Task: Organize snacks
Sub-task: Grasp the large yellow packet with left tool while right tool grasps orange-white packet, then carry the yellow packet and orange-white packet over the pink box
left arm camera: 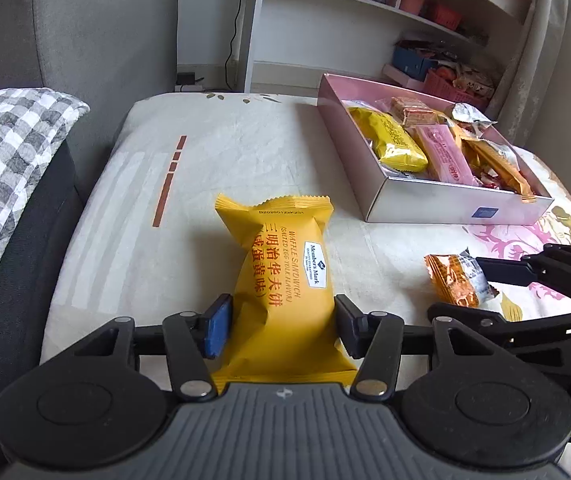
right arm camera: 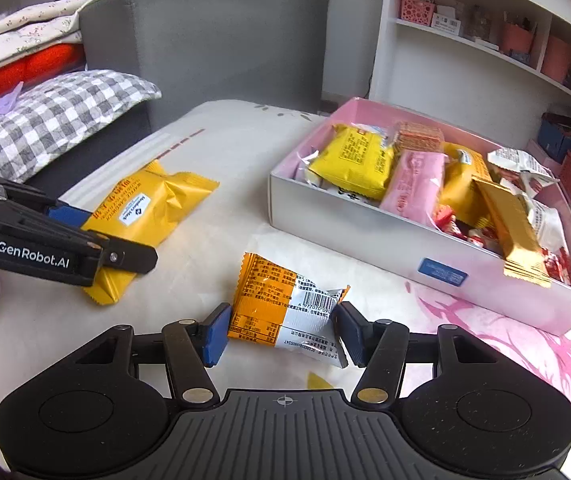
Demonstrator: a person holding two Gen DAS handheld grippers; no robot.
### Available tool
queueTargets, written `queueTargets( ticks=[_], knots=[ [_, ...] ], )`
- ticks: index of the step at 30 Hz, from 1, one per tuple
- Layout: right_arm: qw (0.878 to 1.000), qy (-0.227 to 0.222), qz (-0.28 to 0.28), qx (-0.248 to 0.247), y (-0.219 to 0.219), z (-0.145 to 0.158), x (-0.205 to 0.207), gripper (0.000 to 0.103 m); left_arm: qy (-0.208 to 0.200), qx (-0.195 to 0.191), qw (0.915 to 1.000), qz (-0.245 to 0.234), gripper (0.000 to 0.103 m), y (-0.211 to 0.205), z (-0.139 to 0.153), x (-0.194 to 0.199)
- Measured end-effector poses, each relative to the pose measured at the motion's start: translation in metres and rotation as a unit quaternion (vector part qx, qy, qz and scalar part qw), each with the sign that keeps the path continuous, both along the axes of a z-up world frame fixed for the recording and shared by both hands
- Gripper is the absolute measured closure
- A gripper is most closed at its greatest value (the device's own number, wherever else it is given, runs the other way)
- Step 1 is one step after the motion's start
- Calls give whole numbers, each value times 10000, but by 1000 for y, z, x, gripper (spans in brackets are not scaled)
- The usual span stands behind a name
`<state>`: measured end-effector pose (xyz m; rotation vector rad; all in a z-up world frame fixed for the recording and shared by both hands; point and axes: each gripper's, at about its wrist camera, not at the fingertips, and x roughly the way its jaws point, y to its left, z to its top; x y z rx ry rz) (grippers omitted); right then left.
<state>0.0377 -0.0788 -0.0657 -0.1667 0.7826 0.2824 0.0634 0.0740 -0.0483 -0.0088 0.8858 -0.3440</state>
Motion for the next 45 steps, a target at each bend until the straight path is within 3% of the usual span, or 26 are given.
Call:
queueTargets(
  ticks=[9,19,23,36,45],
  knots=[
    [9997,-43,-191,-163,-39,14,-23,46,-23,62,9994,334,64,-19,7,-7],
    [9989,-282,-382,64,-63,43,-36,46,-173,-145,9990,391,66,-30,25,-22],
    [9981,-381,-453,168,-70,52,-37,46,-201,-398,9976,528,66,-30,36,-24],
    [9902,-574,-1137,567,-104,72,-13,46,-333,-987,9928,599,66,-49,55,-8],
    [9815,-565,-1623,842,-134,71,18,46,-519,-1025,9921,494,66,-77,49,15]
  ],
)
